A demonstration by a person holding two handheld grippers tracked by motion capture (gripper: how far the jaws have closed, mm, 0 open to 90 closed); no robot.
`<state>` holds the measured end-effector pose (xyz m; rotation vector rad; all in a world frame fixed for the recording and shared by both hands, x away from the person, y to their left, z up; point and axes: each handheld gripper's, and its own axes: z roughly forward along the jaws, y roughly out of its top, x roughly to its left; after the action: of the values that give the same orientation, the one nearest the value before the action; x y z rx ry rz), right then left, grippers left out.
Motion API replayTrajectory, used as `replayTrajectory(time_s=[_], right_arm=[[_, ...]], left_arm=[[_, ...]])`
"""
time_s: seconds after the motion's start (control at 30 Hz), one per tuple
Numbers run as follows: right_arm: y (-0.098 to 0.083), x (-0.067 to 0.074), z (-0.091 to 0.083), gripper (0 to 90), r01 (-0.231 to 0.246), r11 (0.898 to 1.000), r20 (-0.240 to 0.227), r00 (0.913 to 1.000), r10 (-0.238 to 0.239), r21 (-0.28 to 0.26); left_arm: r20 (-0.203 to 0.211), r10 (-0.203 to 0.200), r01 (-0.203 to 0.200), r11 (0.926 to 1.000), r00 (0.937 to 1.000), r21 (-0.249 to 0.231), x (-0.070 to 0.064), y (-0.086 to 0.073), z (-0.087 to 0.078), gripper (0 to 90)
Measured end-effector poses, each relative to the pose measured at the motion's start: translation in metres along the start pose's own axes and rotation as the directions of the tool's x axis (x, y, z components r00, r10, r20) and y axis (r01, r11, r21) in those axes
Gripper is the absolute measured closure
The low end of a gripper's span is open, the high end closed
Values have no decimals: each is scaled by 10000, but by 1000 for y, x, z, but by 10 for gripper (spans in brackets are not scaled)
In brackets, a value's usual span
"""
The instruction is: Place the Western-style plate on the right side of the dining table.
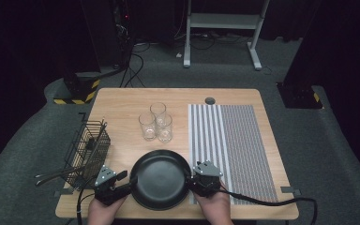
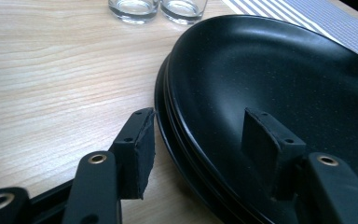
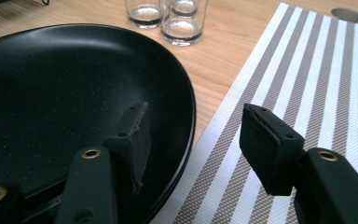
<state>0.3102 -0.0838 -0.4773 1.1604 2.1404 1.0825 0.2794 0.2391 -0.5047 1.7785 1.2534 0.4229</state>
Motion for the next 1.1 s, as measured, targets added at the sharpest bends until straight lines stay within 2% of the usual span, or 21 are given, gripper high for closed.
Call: replayTrajectory(time_s=[0.23,0.53,1.03,1.1], right_arm=[[-7,2,3,429,-296,9994,-230,9993,300,166],[-14,2,7,429,-631,9973,-501,9966,650,381],[-15,3,10,439,-1022,9933,-893,9903,1067,531],[-14,3,11,440,-1022,9934,-982,9894,1069,524]], left_arm=[[104,8,-8,10000,9999,53,0,0,2,447],[283,-252,248,9996,9993,128,-1,-2,4,468],[60,-267,267,9996,9996,104,-2,-4,3,507],[133,-243,242,9996,9996,111,-1,-3,2,556]])
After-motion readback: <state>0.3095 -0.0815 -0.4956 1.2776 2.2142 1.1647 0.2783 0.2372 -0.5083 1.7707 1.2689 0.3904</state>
